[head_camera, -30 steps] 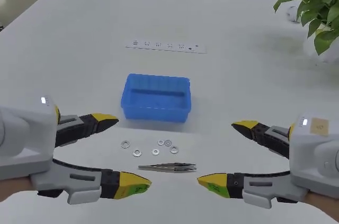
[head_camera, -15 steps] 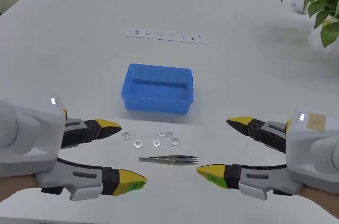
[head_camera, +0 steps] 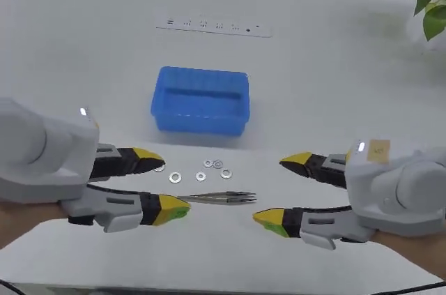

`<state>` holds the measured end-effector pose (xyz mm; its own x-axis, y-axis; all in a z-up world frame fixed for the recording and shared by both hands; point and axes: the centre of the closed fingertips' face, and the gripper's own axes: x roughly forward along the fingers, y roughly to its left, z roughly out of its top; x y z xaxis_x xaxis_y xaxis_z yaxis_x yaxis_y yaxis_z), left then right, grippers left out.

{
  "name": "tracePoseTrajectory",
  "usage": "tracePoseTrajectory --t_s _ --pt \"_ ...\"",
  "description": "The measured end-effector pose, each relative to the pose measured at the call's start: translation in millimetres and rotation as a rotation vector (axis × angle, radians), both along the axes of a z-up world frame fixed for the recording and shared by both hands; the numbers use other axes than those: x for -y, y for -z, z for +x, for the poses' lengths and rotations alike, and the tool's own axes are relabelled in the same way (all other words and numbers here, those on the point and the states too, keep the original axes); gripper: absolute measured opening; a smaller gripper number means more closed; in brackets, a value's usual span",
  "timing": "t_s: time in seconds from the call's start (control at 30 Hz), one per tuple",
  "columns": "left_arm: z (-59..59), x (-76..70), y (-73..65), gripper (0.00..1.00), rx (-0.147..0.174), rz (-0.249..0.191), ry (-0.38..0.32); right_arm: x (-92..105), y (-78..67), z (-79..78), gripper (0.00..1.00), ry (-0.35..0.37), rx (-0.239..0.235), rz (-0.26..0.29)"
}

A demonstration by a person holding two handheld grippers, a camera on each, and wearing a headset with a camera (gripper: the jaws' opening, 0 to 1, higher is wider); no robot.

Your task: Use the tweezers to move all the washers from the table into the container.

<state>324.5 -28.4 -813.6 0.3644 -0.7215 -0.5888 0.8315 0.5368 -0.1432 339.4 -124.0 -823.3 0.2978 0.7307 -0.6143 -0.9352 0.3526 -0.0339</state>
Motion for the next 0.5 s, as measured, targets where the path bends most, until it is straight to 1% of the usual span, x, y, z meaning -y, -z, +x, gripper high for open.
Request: tracePoseTrajectory --t_s 0.1,0.13,0.17,0.23,0.27,0.3,0.4,0.47,0.5 --pt "0.0 5.3 10.2 0.47 -0.019 0.016 0.033 -7.3 8.7 2.9 0.48 -0.02 -0.011 -0.02" --pt "0.7 6.4 15.3 0.47 -0.022 0.029 0.047 -10.6 12.2 3.9 0.47 -0.031 -0.019 -0.028" --pt "1.2 6.6 17.2 0.47 -0.021 0.036 0.052 -12.9 14.6 4.6 0.46 -0.038 -0.024 -0.035" --pt "3.5 6.9 26.0 0.46 -0.03 0.062 0.068 -17.4 17.3 6.0 0.44 -0.053 -0.028 -0.037" --pt "5.9 6.8 30.2 0.46 -0.031 0.074 0.072 -20.1 20.4 6.6 0.44 -0.069 -0.036 -0.046" --pt "7.6 6.5 31.8 0.45 -0.029 0.08 0.073 -21.3 22.8 6.6 0.43 -0.08 -0.04 -0.056" --pt "13.2 5.5 37.9 0.45 -0.041 0.083 0.077 -25.7 29.9 8.6 0.43 -0.113 -0.048 -0.077" --pt "13.8 4.9 41.4 0.44 -0.047 0.095 0.085 -27.5 32.4 8.9 0.42 -0.122 -0.055 -0.082" --pt "14.3 4.4 43.6 0.43 -0.043 0.107 0.094 -28.1 35.0 9.3 0.42 -0.131 -0.058 -0.09"
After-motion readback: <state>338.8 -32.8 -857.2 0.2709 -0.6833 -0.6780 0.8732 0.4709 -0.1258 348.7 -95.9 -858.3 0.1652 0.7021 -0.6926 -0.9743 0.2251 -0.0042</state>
